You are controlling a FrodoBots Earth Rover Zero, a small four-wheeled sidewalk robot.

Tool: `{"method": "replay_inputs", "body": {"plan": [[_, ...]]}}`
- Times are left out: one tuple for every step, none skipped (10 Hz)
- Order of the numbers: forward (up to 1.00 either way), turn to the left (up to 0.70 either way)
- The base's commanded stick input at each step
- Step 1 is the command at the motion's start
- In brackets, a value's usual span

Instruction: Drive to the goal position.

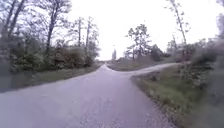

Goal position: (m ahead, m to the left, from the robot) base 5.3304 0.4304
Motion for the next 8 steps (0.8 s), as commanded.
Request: {"method": "replay_inputs", "body": {"plan": [[1.0,0.0],[1.0,0.0],[1.0,0.0],[1.0,0.0],[1.0,0.0],[1.0,0.0],[1.0,0.0],[1.0,0.0]]}}
